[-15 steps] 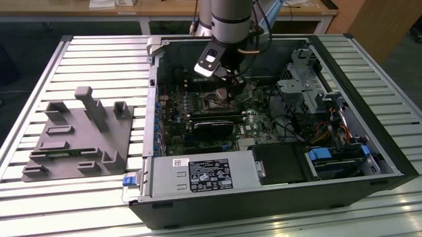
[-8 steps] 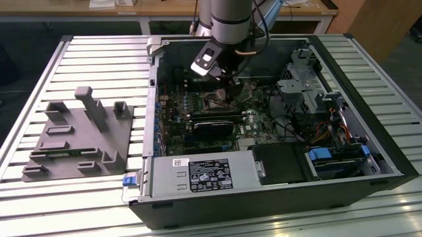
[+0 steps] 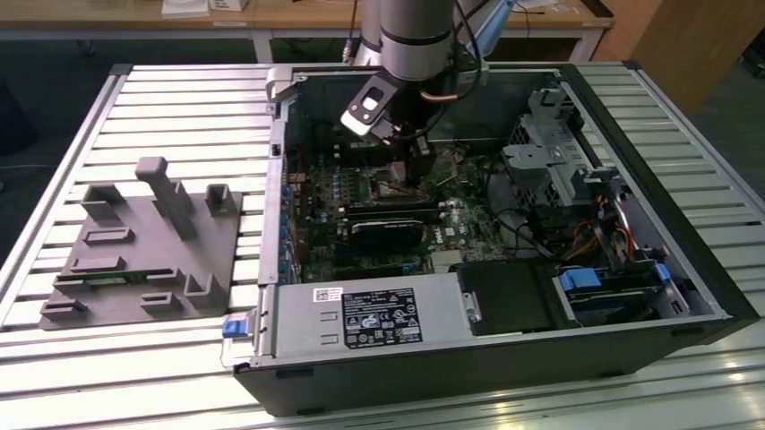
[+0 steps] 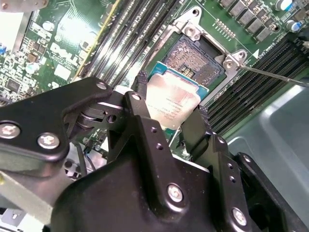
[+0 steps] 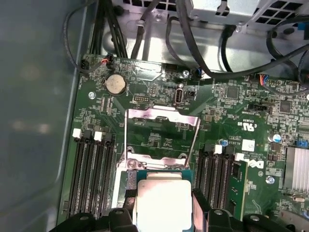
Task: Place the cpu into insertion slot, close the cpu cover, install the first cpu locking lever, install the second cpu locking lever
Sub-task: 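Place the cpu into insertion slot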
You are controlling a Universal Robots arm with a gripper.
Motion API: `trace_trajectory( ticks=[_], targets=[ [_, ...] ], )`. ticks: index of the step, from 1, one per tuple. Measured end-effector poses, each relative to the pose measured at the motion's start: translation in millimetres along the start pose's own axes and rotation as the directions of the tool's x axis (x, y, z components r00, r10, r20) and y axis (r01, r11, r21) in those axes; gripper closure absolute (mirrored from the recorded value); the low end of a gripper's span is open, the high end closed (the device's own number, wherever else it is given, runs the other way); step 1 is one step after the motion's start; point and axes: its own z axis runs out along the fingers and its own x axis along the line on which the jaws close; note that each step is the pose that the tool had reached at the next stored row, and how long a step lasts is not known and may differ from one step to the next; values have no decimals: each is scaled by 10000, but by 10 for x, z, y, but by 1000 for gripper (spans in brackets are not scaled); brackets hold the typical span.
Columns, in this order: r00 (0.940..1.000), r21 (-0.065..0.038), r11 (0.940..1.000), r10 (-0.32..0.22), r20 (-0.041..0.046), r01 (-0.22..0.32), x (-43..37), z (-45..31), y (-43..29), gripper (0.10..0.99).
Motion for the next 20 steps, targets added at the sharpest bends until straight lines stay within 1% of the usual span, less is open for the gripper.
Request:
trace_trajectory(
  ticks=[7, 14, 20],
  targets=[
    [10000, 1, 10000, 21, 3, -21, 19, 46, -23, 549],
    [10000, 0, 10000, 21, 1, -21, 35, 101, -123, 549],
    [10000, -1, 10000, 29, 1, -29, 78, 153, -139, 549]
  ],
)
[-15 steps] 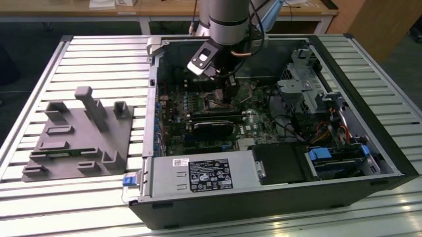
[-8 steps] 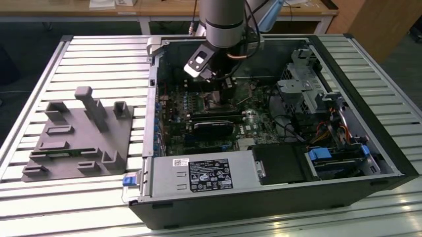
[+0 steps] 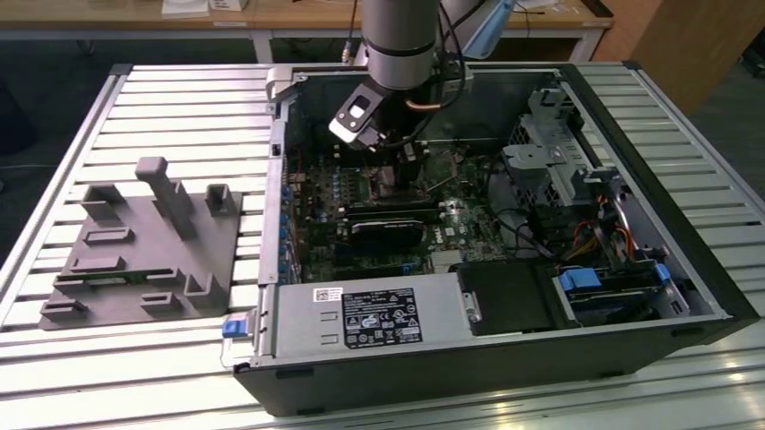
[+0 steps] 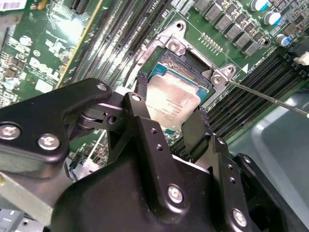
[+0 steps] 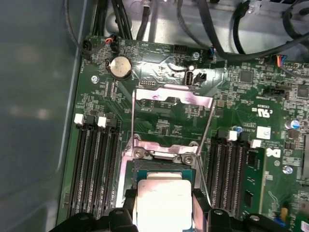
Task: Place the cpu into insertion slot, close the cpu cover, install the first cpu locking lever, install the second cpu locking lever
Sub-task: 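Place the cpu into insertion slot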
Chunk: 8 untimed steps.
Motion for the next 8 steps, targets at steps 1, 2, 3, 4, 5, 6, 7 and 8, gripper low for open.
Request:
trace_trajectory(
  ticks=[1, 2, 3, 4, 5, 6, 7, 8],
  targets=[
    [10000, 0, 10000, 12, 1, -12, 7, 11, 0, 549],
    [10000, 2, 10000, 54, 4, -54, 21, 39, 0, 549],
    [9999, 1, 9999, 101, 7, -101, 25, 52, 0, 549],
    [9998, 2, 9998, 177, 12, -177, 27, 64, -1, 549],
    [9996, 2, 9996, 290, 19, -290, 27, 74, -1, 549],
    [9991, 2, 9991, 428, 28, -428, 28, 83, -2, 549],
    [9984, 2, 9984, 568, 36, -568, 28, 90, -3, 549],
    [9974, 2, 9974, 716, 47, -716, 28, 98, -4, 549]
  ],
)
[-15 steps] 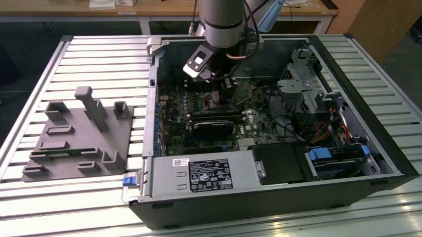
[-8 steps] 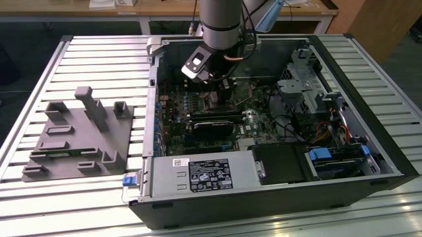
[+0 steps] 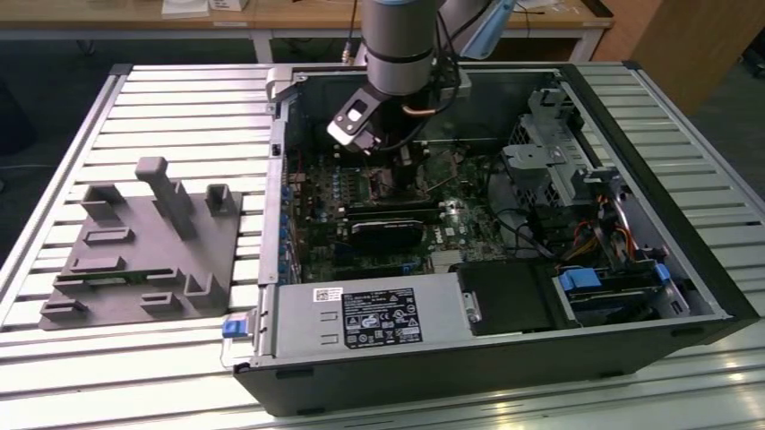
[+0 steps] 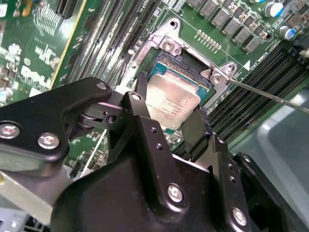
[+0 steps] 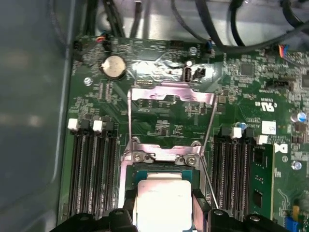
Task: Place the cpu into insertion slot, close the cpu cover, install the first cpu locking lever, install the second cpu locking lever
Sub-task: 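Place the cpu into insertion slot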
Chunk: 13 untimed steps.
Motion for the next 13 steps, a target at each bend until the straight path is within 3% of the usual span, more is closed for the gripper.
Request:
trace_trajectory(
  ticks=[5, 13],
  targets=[
    [9990, 0, 9990, 445, 27, -445, 5, 34, -9, 549],
    [9988, 1, 9988, 496, 21, -496, 10, 78, -16, 549]
  ],
)
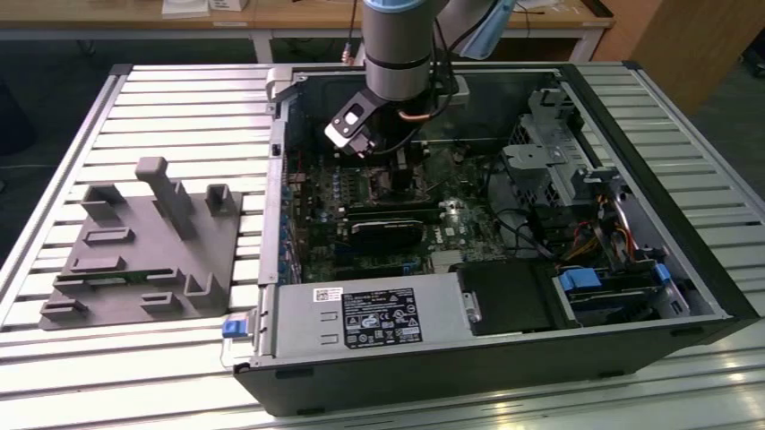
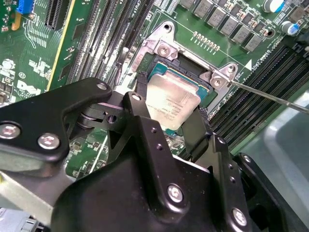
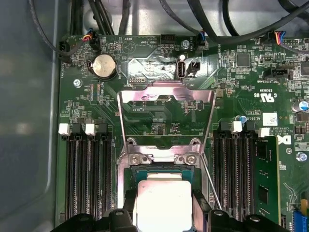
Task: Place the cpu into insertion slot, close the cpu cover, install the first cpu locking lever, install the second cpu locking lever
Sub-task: 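Place the cpu into insertion slot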
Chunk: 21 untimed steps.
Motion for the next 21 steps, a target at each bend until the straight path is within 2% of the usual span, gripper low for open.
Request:
trace_trajectory(
  ticks=[21],
  targets=[
    [10000, 0, 10000, 1, -9, -1, 1, 18, 14, 549]
  ],
)
